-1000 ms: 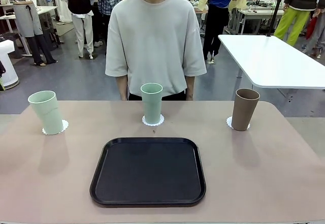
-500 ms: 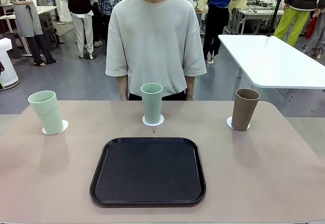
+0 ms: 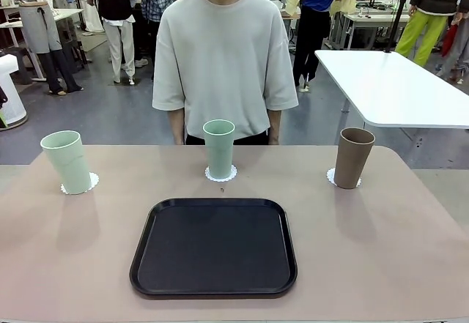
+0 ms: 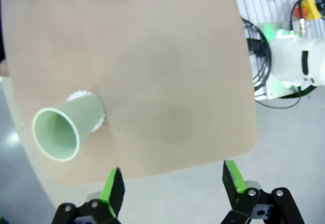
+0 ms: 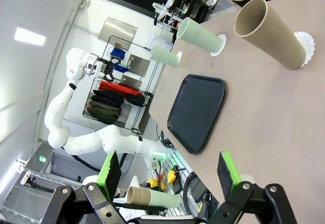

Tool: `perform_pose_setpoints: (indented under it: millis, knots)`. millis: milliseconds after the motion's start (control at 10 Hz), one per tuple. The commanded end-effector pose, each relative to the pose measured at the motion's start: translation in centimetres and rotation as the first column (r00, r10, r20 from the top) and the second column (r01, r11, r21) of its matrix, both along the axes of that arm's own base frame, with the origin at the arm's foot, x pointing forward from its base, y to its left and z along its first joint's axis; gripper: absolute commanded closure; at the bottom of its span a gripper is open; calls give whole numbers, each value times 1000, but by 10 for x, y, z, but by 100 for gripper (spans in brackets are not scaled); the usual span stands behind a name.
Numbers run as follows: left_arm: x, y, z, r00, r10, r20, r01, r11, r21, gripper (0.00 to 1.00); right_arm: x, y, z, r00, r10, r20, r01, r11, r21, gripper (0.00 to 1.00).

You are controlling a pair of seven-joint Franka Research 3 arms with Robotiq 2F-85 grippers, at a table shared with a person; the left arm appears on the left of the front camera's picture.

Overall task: Place coasters on the table and set cups on them.
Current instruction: Take one Reusable plastic cup from the Flat Tray and place it on a coaster set by the human.

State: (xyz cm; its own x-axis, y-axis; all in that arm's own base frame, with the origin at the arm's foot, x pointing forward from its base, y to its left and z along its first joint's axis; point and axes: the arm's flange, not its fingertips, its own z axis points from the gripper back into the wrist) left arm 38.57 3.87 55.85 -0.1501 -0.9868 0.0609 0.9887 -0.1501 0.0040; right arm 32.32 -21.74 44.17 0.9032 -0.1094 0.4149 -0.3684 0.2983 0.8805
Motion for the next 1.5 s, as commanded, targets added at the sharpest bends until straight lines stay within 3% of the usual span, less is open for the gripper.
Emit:
perform_pose_setpoints:
  millis: [0, 600, 700, 800, 900, 1000, 1100, 1300, 1400]
  knots:
    - [2, 0, -1, 1000, 7, 5, -7, 1000, 25, 0, 0, 0, 0, 1000, -2, 8, 2, 1000, 15, 0]
    - [0, 0, 0, 1000, 0, 0, 0, 1000, 0, 0, 0, 0, 0, 1000, -2, 8, 2, 1000, 15, 0]
    - [5, -3, 11, 959, 281, 39, -265, 934, -239, 0, 0, 0, 0, 1000, -2, 8, 2, 1000, 15, 0]
    - [3, -1, 12, 876, 482, -35, -467, 825, -319, 0, 0, 0, 0, 1000, -2, 8, 2, 1000, 15, 0]
    - [-10, -2, 1, 776, 625, -88, -627, 748, -216, 0, 0, 0, 0, 1000, -2, 8, 2, 1000, 15, 0]
    - [-23, -2, -9, 662, 749, -28, -748, 659, -76, 0, 0, 0, 0, 1000, -2, 8, 2, 1000, 15, 0]
    - [-33, -4, -14, 594, 805, 8, -804, 593, 50, 0, 0, 0, 0, 1000, -2, 8, 2, 1000, 15, 0]
    - [-45, -5, -20, 524, 851, -24, -842, 522, 139, 0, 0, 0, 0, 1000, -2, 8, 2, 1000, 15, 0]
    - [-47, -9, -18, 561, 819, -118, -816, 572, 88, 0, 0, 0, 0, 1000, -2, 8, 2, 1000, 15, 0]
